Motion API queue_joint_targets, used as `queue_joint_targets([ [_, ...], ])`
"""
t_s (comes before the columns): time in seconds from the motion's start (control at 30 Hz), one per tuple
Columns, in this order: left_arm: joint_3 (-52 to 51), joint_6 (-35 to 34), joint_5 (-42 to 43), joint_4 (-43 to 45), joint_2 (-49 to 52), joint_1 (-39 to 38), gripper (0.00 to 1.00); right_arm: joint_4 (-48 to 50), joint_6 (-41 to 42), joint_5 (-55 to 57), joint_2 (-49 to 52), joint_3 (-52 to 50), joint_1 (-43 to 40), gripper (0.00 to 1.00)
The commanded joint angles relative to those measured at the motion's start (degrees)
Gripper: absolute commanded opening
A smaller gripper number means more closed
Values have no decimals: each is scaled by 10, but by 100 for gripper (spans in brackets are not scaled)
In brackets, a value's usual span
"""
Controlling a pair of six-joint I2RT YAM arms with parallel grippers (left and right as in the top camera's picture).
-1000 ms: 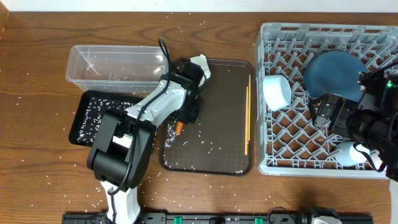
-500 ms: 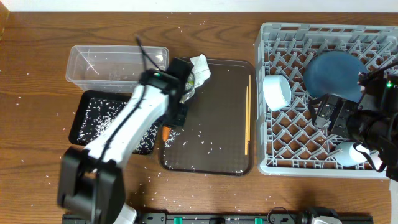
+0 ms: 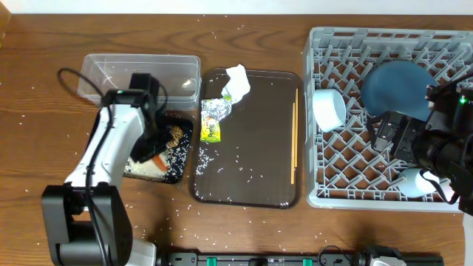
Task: Sort waste into correct bins and load items into the dishwasher rack
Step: 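Place the carrot onto the black tray with the left gripper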
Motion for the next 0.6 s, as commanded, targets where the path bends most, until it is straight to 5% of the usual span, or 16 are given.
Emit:
queue_joint_targets([
  [0.0, -7, -93, -2, 2, 3, 19, 15, 0, -7, 3, 0, 6, -8, 99],
  [0.1, 5, -78, 21, -4, 1, 28, 72, 0, -7, 3, 0, 6, -8, 99],
  [0.17, 21, -31, 74, -3, -2, 29, 86, 0, -7, 3, 0, 6, -8, 99],
  [0.43, 80, 51, 116, 25, -40, 3, 95, 0, -7, 3, 0, 6, -8, 99],
  [0.57, 80, 154, 116, 94, -51, -63, 95, 0, -7, 4, 0, 6, -8, 99],
])
